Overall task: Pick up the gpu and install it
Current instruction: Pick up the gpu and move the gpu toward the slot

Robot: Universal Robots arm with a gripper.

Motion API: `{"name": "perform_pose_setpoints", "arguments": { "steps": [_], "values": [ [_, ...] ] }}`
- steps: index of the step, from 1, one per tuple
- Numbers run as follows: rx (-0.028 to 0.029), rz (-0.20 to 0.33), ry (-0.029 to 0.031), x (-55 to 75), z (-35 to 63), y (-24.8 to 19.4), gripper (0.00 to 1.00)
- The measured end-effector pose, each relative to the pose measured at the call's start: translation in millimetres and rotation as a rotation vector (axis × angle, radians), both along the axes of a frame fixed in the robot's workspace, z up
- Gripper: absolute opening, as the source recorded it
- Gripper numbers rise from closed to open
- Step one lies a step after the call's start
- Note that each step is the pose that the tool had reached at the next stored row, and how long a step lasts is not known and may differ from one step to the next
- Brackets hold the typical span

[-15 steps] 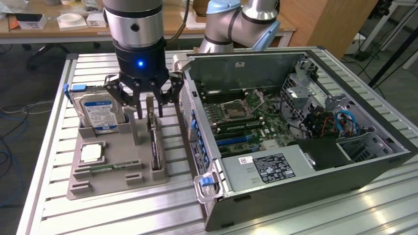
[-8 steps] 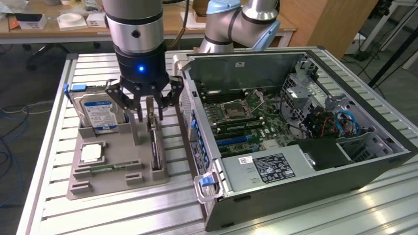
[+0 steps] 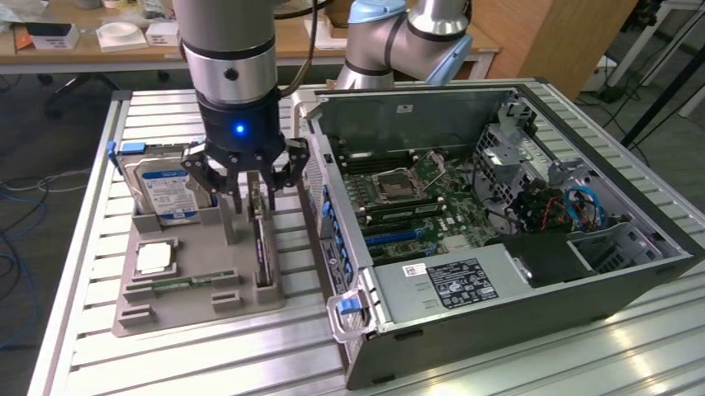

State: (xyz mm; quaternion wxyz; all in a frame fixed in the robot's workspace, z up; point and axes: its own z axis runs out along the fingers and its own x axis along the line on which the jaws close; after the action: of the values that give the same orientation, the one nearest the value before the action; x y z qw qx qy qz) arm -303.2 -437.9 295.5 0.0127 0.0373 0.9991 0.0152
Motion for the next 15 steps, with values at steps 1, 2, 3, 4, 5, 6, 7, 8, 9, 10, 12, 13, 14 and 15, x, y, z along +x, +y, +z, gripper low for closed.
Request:
{"name": "perform_pose_setpoints", "arguments": {
  "steps": [1, 2, 3, 4, 5, 6, 7, 8, 9, 10, 12, 13, 14, 15],
  "values": [
    [-0.0001, 0.0, 0.0, 0.0, -1.8, 0.0, 0.47],
    [-0.0004, 0.0, 0.0, -0.1, -3.7, -0.1, 0.47],
    [-0.0011, 0.0, 0.0, -0.1, -5.3, -0.2, 0.47],
    [-0.0022, 0.0, 0.0, -0.2, -6.8, -0.2, 0.47],
    [-0.0032, 0.0, 0.0, -0.2, -7.8, -0.2, 0.47],
    [-0.0033, 0.0, -0.0001, -0.2, -8.4, -0.2, 0.47],
    [-0.0035, 0.0, 0.0, -0.3, -8.4, -0.2, 0.47],
    [-0.0034, 0.0, 0.0001, -0.3, -8.3, -0.2, 0.47],
    [-0.0034, 0.0, 0.0001, -0.3, -8.4, -0.2, 0.47],
    [-0.0034, 0.0, 0.0, -0.3, -8.4, -0.2, 0.47],
    [-0.0033, 0.0, 0.0, -0.3, -8.5, -0.2, 0.47],
    [-0.003, 0.0, -0.0003, -0.3, -9.1, -0.1, 0.47],
    [-0.0031, 0.0, -0.0004, -0.2, -10.2, -0.1, 0.47],
    [-0.0032, 0.0, -0.0001, -0.3, -11.5, -0.1, 0.47]
  ]
}}
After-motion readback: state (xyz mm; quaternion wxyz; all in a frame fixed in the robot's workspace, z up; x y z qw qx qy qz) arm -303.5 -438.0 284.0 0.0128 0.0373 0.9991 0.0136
